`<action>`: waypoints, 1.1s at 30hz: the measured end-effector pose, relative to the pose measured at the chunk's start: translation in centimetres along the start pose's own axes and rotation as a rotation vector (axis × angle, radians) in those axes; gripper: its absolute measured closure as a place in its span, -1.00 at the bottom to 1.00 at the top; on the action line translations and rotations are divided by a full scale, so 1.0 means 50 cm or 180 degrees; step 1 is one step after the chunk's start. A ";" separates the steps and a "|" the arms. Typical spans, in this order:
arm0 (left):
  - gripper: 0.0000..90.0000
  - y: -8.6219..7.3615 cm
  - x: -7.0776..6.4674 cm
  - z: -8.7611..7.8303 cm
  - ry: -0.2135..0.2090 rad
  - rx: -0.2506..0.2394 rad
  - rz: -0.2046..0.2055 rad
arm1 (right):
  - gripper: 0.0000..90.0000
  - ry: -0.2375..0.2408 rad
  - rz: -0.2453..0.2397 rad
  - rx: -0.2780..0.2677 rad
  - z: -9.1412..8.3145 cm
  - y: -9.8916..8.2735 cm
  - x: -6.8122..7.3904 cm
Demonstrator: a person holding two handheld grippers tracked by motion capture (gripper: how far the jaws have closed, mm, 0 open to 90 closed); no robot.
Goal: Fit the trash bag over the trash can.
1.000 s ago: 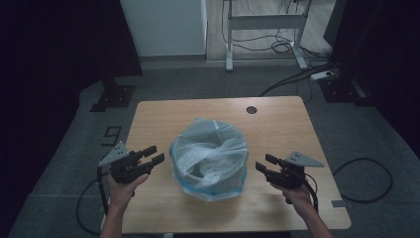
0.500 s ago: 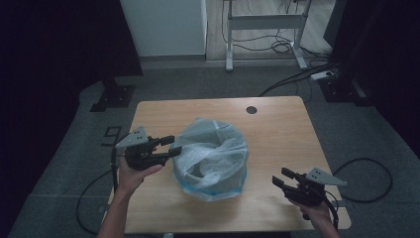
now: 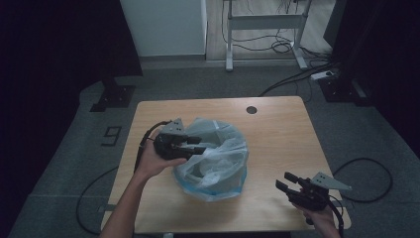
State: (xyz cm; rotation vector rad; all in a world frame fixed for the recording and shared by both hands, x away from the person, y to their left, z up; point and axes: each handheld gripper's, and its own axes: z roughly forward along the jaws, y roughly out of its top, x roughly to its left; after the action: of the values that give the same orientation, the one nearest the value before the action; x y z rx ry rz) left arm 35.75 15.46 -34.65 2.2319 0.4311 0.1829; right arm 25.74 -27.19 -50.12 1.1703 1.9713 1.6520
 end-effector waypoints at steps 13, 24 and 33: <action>0.48 0.033 -0.004 0.082 -0.0001 0.0994 0.0216 | 0.00 -0.0001 0.0060 0.0058 0.001 -0.006 -0.003; 0.37 0.041 -0.001 0.094 -0.0015 0.1099 0.0205 | 0.01 -0.0026 0.0075 0.0064 -0.003 -0.007 -0.006; 0.29 0.064 0.005 0.052 -0.0112 0.0723 0.0166 | 0.01 -0.0047 0.0085 0.0054 -0.005 -0.007 -0.009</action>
State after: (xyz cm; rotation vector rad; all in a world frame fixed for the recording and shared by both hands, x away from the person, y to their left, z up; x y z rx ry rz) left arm 37.48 11.82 -33.86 2.4670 0.3912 0.1269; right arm 25.71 -27.68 -50.50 1.2166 1.9727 1.6379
